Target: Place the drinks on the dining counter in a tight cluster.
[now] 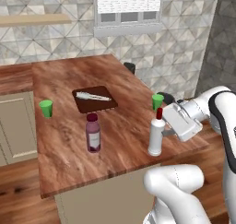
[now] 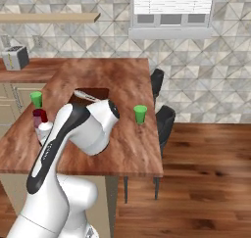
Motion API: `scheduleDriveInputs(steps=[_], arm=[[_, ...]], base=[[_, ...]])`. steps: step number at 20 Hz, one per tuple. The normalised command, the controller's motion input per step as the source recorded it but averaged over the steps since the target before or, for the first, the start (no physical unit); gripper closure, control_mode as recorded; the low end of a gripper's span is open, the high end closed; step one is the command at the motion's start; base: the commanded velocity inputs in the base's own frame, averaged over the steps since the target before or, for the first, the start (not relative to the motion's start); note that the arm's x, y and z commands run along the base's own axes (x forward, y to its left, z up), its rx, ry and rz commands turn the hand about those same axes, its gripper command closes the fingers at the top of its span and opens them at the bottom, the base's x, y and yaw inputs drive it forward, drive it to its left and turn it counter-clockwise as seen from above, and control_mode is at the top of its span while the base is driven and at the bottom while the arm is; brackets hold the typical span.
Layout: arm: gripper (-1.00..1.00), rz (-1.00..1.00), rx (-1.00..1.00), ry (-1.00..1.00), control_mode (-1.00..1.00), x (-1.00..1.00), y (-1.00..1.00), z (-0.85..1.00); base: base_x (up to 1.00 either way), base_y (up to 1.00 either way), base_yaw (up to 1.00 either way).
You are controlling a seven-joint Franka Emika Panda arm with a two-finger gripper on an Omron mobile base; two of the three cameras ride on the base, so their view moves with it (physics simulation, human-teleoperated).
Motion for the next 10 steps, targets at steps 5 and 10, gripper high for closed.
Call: scheduleDriveInputs(steps=[5, 10], arm=[[1.00, 0.00, 0.00, 0.00, 1.00, 0.00, 0.00, 0.00], [1.00, 0.00, 0.00, 0.00, 1.00, 0.00, 0.00, 0.00]], base=[[0.32, 0.04, -0.03], [0.36, 0.18, -0.04]])
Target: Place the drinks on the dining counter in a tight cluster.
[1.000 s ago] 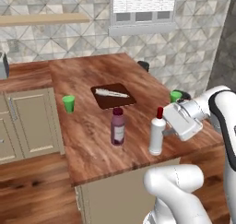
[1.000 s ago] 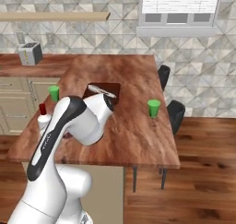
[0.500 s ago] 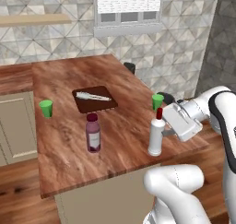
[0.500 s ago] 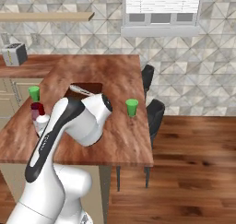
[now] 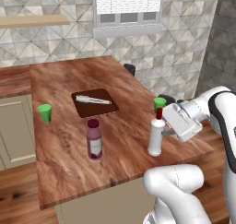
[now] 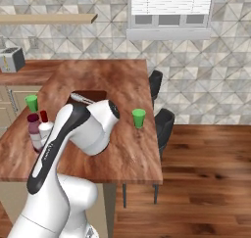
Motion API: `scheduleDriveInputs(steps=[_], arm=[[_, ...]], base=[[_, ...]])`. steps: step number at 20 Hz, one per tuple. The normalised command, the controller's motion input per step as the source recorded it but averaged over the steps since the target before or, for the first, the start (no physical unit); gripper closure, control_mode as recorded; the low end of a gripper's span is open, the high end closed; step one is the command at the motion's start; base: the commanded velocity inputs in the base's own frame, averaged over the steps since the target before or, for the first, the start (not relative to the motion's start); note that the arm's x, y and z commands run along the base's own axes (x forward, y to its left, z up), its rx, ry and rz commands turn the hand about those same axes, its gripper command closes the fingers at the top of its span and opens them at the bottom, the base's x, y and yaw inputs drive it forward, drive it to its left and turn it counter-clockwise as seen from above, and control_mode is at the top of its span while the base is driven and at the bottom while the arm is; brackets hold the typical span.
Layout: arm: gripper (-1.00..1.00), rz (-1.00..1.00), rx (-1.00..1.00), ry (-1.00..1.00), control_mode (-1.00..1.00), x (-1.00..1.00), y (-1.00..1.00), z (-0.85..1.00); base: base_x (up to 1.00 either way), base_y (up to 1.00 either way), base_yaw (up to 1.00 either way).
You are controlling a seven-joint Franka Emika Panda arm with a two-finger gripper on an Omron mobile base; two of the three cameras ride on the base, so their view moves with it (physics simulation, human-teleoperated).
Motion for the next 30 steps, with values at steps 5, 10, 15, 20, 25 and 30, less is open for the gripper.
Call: scheduleDriveInputs(steps=[5, 10, 15, 20, 25, 30], arm=[[1.00, 0.00, 0.00, 0.00, 1.00, 0.00, 0.00, 0.00], [1.00, 0.00, 0.00, 0.00, 1.00, 0.00, 0.00, 0.00], [1.00, 0.02, 0.00, 0.03, -1.00, 0.30, 0.32, 0.00], [1.00, 0.08, 0.00, 0.00, -1.00, 0.58, 0.57, 0.00], [1.00, 0.14, 0.00, 0.00, -1.00, 0.49, 0.04, -0.02], [1.00, 0.04, 0.00, 0.00, -1.00, 0.50, 0.00, -0.15]], base=[[0.00, 0.00, 0.00], [0.08, 0.00, 0.00], [0.04, 0.00, 0.00], [0.00, 0.00, 0.00], [0.00, 0.00, 0.00], [0.00, 0.00, 0.00]])
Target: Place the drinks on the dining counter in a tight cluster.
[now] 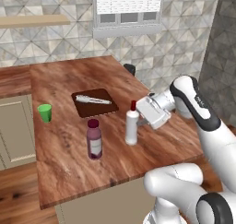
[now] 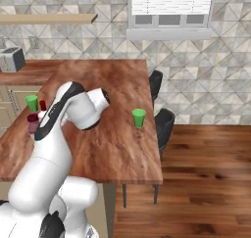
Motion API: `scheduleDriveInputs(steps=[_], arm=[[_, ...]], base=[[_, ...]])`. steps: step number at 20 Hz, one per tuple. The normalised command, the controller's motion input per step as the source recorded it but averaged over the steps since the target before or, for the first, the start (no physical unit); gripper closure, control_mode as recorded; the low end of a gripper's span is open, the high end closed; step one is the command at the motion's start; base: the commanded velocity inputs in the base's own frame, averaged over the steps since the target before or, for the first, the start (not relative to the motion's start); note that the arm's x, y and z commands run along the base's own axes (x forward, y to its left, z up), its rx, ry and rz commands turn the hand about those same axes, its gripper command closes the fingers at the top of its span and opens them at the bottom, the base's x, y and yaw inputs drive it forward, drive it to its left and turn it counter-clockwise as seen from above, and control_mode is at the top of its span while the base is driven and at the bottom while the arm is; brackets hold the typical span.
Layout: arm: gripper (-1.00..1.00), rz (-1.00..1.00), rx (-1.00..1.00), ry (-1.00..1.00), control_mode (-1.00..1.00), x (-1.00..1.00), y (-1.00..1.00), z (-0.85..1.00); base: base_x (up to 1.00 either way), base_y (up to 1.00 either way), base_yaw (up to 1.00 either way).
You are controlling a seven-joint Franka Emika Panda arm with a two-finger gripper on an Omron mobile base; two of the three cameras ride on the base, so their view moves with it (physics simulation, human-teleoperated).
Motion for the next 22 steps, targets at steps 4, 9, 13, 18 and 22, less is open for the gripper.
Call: scheduleDriveInputs(steps=[4, 9, 13, 18, 22], arm=[[1.00, 0.00, 0.00, -0.05, -1.00, 0.39, 0.00, -0.27], [1.00, 0.00, 0.00, -0.03, -1.00, 0.10, 0.04, -0.37], [1.00, 0.00, 0.00, 0.00, -1.00, 0.00, 0.11, -0.37], [1.00, -0.14, 0.00, 0.00, -1.00, 0.05, 0.02, -0.10], [1.00, -0.27, 0.00, 0.00, -1.00, 0.20, 0.11, -0.06]], base=[[0.00, 0.00, 0.00], [0.00, 0.00, 0.00], [0.00, 0.00, 0.00], [0.00, 0.00, 0.00], [0.00, 0.00, 0.00]])
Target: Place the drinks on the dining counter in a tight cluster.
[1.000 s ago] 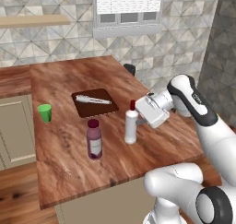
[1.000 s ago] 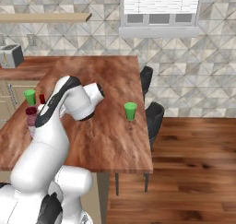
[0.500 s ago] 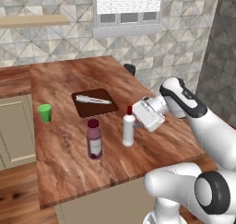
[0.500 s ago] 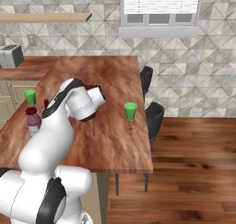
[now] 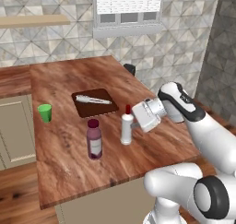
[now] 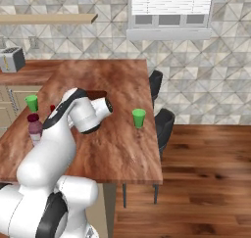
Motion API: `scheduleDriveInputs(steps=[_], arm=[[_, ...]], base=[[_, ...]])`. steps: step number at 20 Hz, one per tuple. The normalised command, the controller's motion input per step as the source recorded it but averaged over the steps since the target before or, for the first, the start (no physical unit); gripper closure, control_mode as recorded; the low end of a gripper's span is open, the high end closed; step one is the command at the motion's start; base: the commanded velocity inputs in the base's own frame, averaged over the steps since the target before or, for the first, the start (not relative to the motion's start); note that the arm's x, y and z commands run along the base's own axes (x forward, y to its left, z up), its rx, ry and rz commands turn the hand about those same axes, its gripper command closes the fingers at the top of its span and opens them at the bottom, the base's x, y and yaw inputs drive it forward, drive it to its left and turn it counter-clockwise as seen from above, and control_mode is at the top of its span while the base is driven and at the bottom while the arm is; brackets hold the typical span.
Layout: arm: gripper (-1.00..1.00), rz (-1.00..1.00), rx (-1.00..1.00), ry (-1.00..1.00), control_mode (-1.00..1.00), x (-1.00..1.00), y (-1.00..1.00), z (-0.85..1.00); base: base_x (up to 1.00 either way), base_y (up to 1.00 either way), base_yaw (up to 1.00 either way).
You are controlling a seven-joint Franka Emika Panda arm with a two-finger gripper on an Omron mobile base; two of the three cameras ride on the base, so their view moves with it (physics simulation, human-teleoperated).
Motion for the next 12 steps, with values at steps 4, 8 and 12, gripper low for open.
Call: scheduleDriveInputs(steps=[4, 8, 12], arm=[[1.00, -0.15, 0.00, 0.00, -1.00, 0.01, 0.18, -0.15], [1.00, 0.00, 0.00, 0.00, -1.00, 0.00, 0.14, -0.17], [1.00, 0.03, 0.00, 0.00, -1.00, 0.00, 0.05, -0.12]], base=[[0.00, 0.00, 0.00], [0.00, 0.00, 0.00], [0.00, 0.00, 0.00]])
